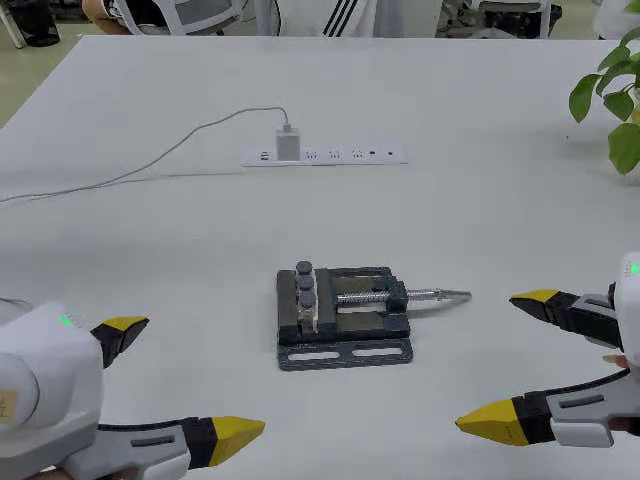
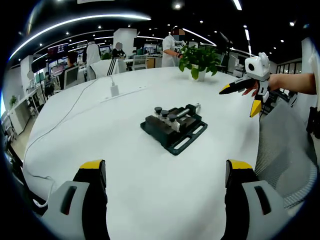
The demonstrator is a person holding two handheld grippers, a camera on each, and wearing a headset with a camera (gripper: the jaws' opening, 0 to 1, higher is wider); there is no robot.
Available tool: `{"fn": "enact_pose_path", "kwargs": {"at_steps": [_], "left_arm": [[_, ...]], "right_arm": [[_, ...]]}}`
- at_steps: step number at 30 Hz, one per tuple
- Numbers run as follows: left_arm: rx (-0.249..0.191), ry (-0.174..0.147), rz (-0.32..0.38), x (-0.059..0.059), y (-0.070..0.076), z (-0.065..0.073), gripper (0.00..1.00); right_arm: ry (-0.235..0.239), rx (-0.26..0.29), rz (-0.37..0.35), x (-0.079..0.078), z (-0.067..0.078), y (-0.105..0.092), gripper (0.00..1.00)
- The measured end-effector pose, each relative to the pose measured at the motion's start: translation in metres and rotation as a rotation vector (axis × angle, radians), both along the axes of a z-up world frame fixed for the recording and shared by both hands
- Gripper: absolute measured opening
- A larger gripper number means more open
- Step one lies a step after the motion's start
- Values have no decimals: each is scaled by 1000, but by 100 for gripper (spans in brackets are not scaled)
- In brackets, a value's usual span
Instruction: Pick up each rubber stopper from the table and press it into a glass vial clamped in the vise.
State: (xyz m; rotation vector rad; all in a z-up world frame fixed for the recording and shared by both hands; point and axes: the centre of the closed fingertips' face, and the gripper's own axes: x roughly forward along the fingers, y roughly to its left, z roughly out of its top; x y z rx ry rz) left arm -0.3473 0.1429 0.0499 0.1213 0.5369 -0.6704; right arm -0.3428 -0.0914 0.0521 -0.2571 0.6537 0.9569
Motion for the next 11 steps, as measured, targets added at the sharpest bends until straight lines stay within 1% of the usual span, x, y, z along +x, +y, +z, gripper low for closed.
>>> {"fn": "enact_pose_path", "kwargs": {"at_steps": [11], "left_arm": [[9, 6, -1, 0, 2, -2, 99]], "right_arm": [[14, 1, -2, -1, -4, -4, 99]]}}
